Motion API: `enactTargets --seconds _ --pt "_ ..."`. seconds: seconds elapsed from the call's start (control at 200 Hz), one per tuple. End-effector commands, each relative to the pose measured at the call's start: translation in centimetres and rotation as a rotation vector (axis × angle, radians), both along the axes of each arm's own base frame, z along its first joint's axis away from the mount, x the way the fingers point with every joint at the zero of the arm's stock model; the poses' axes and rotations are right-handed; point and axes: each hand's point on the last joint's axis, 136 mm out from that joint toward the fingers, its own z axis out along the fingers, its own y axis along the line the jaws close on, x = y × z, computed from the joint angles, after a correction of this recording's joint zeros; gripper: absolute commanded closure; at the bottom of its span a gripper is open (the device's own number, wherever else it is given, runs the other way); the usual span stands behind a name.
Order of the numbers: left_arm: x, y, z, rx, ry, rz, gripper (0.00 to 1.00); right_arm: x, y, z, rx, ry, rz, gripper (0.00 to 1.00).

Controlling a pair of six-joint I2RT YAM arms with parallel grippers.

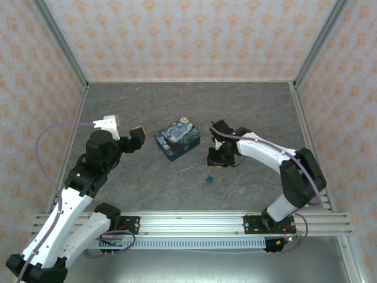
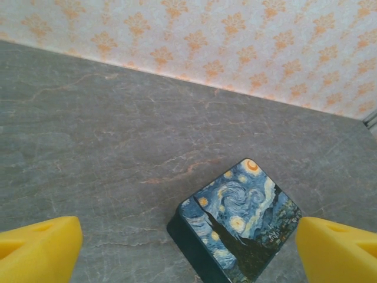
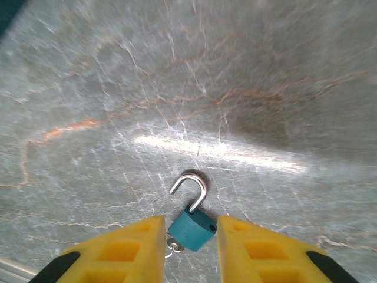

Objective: Unlock the padlock with the key

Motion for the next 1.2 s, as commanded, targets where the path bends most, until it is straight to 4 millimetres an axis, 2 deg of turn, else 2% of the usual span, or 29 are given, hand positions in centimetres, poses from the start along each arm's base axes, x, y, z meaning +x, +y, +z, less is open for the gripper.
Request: enactTargets --seconds 0.0,0.175,0.3,0.36,0.415,0.525,0.666,0.891,1.046,1.196 --pt "0.2 1.3 1.8 0.042 -0.044 0.070 0.06 1.9 -2.3 3.5 -0.054 -0.157 -0.027 0.69" --pt "0.6 4.4 1.3 0.092 -0.023 0.259 0.06 4.0 -5.1 7.3 -0.103 -0.375 -0.067 0.62" --pt "0.9 5.3 0.7 0.095 -0.016 0.326 0.06 5.4 -7.4 9.4 -0.120 -0.520 -0.116 0.56" --pt "1.2 5.4 0.4 0.098 -0.015 0.340 0.06 6.0 -8.6 9.4 -0.136 -0.567 -0.147 0.55" --pt "1.5 5.6 0.1 0.108 -0.015 0.352 0.06 6.4 -9.8 10.5 -0.142 -0.639 -0.179 0.53" --pt "1.7 6.5 -1.0 0.123 -0.013 0.416 0.04 7.2 -12.1 10.9 -0.184 -0.719 -0.220 0.44" --pt "2.5 7.0 -3.0 0.114 -0.046 0.448 0.03 8.0 -15.5 9.9 -0.231 -0.735 -0.298 0.36" --pt "2.8 8.9 -6.2 0.245 0.016 0.536 0.03 8.9 -21.6 7.5 -0.360 -0.784 -0.441 0.01" --pt "3.7 9.4 -7.6 0.346 0.058 0.533 0.03 9.8 -23.7 5.5 -0.343 -0.852 -0.521 0.01" --pt "4.6 10.0 -9.5 0.371 0.074 0.541 0.03 10.9 -24.2 4.0 -0.312 -0.916 -0.540 0.01"
